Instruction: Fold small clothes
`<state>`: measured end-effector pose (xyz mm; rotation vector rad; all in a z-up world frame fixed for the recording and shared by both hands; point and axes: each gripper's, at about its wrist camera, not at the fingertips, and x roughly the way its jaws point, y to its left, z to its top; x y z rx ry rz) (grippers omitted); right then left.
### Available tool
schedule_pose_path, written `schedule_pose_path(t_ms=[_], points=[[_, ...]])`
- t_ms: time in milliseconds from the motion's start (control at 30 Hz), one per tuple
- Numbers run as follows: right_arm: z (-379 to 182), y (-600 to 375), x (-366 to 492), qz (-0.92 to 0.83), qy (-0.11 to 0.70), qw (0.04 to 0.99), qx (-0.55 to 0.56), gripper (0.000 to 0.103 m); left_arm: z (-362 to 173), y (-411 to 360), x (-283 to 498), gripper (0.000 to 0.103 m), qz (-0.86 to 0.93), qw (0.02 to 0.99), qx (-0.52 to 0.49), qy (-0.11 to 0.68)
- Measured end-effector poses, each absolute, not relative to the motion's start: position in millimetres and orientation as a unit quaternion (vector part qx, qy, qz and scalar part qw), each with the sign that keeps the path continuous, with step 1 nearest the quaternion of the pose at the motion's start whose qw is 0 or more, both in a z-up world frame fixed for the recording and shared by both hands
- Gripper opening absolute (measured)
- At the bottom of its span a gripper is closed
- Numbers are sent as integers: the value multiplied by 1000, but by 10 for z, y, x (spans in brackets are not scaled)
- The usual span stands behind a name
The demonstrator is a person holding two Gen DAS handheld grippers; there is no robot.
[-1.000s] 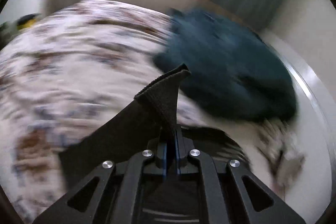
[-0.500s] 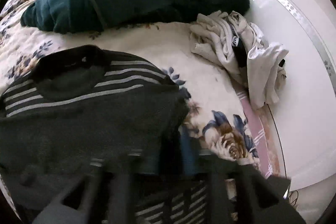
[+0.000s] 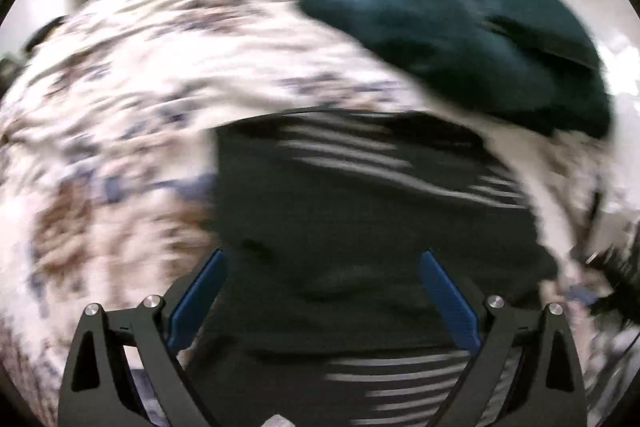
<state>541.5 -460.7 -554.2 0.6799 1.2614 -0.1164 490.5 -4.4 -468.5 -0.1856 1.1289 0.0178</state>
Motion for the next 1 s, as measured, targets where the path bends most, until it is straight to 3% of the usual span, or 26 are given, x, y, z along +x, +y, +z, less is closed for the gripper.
schedule_pose_path(t_ms=[33,67,100,333,467,500,567,633,667,700,800,1000], points=[[-5598,-4526,5531,-51,579,750,314,90,-4760,92,4880,99,29,836,-86,541],[-5701,-4473,5679,-39,583,745,321,55,-4829,200,4859,99,46,830,-88,549],[-5749,-4383,5763,-37,593,738,319,6,-4889,278,4837,99,57,825,-92,554],[-5245,-4228,5532,-109,558,781,257,7,-5170,749,4800,99,115,805,-140,566],[-5459,-4383,5419,-139,618,742,221,8,-5278,781,4929,99,115,800,-158,567],[-5574,-4422,5425,-137,643,719,226,15,-5307,783,4976,99,116,798,-160,569],[-5592,-4458,5471,-163,665,698,210,17,-5350,810,5085,99,115,798,-165,569],[-5411,-4382,5555,-170,648,718,189,34,-5369,837,5202,99,115,799,-161,568],[-5293,-4287,5619,-159,632,735,185,53,-5369,854,5254,99,114,802,-158,565],[-5197,-4152,5705,-137,619,751,185,64,-5370,862,5312,99,113,804,-153,564],[-5166,-3446,6137,-8,620,764,180,65,-5390,874,5531,99,109,807,-127,567],[-5611,-1469,7047,246,651,713,81,65,-5362,996,5575,99,121,813,-109,560]])
